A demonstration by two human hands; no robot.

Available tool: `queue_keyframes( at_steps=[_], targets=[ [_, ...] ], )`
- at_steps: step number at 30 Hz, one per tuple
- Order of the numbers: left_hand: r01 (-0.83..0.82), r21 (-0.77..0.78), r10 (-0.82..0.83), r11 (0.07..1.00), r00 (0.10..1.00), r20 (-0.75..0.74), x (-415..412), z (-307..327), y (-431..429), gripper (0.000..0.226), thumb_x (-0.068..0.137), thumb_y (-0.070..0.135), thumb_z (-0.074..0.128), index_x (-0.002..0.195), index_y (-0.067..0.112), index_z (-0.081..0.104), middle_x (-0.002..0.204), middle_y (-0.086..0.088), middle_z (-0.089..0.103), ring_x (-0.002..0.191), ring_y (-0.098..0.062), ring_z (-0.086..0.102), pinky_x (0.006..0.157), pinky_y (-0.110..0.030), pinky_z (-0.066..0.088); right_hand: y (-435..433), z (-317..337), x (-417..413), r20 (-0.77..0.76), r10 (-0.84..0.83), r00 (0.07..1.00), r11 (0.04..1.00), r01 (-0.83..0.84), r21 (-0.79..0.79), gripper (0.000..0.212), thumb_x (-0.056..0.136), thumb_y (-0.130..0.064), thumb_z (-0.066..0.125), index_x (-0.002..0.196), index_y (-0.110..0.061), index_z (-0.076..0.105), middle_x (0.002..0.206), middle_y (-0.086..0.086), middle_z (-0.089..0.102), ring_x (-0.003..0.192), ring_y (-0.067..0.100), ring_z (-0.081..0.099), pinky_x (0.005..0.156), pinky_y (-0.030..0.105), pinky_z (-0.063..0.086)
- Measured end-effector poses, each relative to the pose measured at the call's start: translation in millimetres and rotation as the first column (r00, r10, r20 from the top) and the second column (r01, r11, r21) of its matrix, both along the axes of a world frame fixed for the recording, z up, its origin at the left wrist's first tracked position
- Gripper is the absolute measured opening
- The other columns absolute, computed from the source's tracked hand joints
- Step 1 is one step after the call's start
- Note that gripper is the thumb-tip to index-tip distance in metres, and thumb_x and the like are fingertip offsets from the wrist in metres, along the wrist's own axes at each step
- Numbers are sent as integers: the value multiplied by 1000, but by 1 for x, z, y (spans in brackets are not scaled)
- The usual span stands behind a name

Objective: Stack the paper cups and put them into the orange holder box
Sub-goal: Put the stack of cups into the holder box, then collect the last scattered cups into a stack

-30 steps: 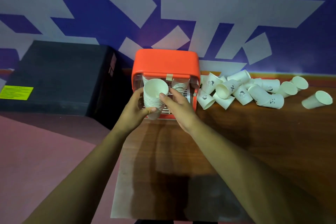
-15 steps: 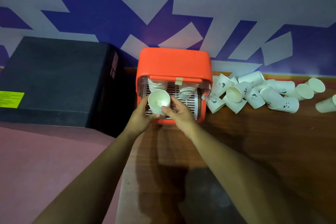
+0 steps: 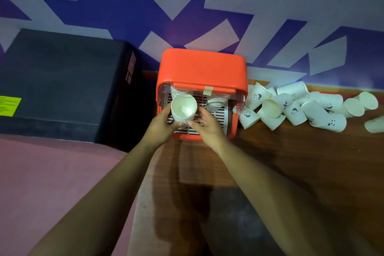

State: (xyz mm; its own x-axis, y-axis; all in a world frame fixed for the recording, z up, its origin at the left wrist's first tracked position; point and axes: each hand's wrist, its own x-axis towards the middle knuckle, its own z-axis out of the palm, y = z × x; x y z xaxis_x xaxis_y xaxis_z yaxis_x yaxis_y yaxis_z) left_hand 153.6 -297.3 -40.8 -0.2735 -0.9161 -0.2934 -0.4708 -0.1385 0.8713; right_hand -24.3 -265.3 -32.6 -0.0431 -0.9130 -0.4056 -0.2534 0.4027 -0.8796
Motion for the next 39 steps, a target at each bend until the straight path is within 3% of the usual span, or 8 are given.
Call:
queue_keyframes(
  at_steps=[4,9,12,16,22,28,33,39],
  targets=[
    [-89,31,87,996,995,54,0,6,15,71,76,49,76,138,26,50,137,2,56,122,-14,58,102,-37,50,10,11,-11,-86,-56,995,997,59,39,56,91,-29,69,142,-16,50,142,-1,53,125,14,54,105,37,46],
    [-200,18,197,980,974,111,-17,23,65,27,91,23,69,116,19,59,114,0,57,90,-3,60,81,-22,48,46,26,-69,-136,-163,977,987,160,-35,28,93,-16,63,121,-12,65,115,-2,67,104,9,62,80,13,46],
    [-65,88,63,994,998,27,-52,32,89,11,92,15,68,97,21,60,98,-1,64,82,-11,60,78,-25,48,63,24,-128,-198,-360,912,932,344,-110,19,91,-8,63,110,-5,68,105,7,70,101,21,65,83,20,49],
    [70,136,-61,988,996,-67,-118,43,97,7,94,17,68,96,15,61,96,-6,67,86,-11,61,79,-20,47,70,16,-196,-319,-327,890,945,318,-82,23,91,-14,63,113,-9,67,112,11,68,106,25,65,91,38,52],
    [51,392,-12,918,995,-101,-215,35,82,46,91,49,67,126,20,61,119,-2,68,108,-15,64,103,-36,50,52,9,-242,-370,-205,906,978,207,-37,32,93,-24,58,123,-16,63,126,3,61,112,16,59,95,31,48],
    [-87,422,150,902,982,-118,-259,3,63,97,69,87,57,150,37,38,144,7,56,129,-18,57,113,-47,42,48,-5,-248,-321,-76,944,996,85,13,39,98,-31,54,133,-15,58,132,6,60,122,20,56,102,32,44],
    [-129,450,207,884,970,-127,-266,-40,44,93,65,97,48,142,45,45,139,7,61,129,-22,58,113,-55,41,42,-11,-246,-100,-30,995,990,43,134,47,103,-44,39,143,-21,48,147,-3,48,134,11,43,105,24,31],
    [-125,493,201,861,974,-104,-277,-30,64,81,68,93,55,132,43,57,140,-2,61,134,-27,54,115,-56,37,51,-11,-247,95,-116,989,987,104,119,41,103,-45,39,122,-19,65,121,-9,64,115,3,54,97,23,39]
  ],
)
